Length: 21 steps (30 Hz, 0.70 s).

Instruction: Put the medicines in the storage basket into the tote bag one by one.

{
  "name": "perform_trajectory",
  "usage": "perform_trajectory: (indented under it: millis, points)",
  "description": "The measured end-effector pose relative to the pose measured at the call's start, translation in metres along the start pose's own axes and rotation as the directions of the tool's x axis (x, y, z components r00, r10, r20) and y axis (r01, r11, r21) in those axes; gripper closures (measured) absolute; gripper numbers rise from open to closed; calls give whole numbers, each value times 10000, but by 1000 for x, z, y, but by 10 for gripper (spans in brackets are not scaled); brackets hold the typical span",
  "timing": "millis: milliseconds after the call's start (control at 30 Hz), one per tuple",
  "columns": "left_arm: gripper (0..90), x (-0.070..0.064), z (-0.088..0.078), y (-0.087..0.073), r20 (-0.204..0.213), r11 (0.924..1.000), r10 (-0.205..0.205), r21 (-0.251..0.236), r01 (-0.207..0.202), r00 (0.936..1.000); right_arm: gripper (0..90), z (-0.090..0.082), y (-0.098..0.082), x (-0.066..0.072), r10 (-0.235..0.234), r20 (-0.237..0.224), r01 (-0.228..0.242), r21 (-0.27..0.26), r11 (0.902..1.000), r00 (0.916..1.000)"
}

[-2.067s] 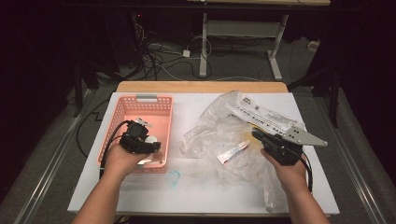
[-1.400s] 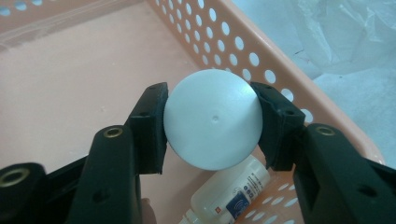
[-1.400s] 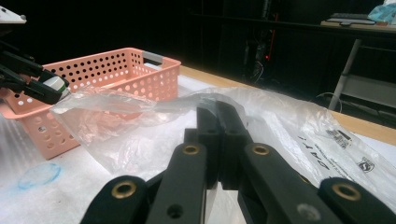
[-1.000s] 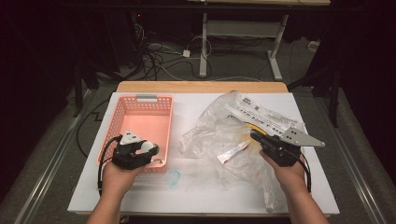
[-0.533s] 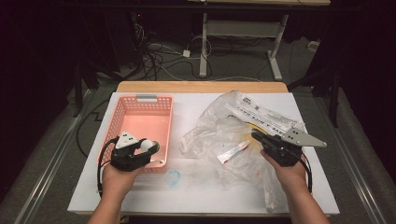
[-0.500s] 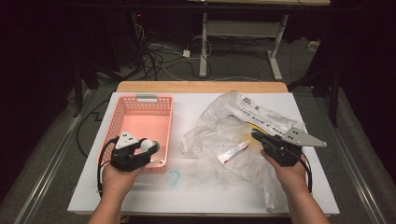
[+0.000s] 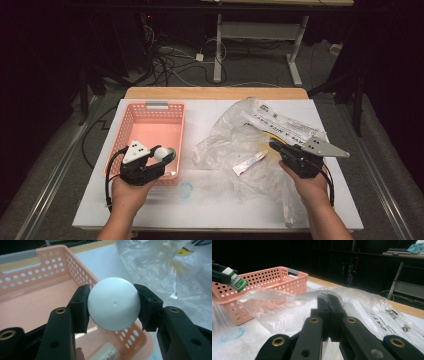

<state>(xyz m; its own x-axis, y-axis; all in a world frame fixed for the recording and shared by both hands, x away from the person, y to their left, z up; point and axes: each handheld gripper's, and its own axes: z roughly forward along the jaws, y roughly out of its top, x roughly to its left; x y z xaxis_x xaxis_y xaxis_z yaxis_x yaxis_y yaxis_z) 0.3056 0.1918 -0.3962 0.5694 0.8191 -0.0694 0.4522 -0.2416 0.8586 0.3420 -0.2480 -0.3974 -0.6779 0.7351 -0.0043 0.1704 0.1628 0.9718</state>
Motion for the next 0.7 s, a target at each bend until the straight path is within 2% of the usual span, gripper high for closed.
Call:
perform_trajectory:
  millis: [200,400,700]
  points:
    - [490,-12,-2,5,327,9997,169,-203,-162,9993,900,0,0,0,21,4,-21,0,10000,10000]
    - [490,-20,3,5,543,9995,300,-55,-297,9981,900,0,0,1,50,-35,-49,31,10000,10000]
    - [490,-36,8,7,975,9980,627,-137,-616,9933,900,1,-1,0,-19,-69,20,49,10000,10000]
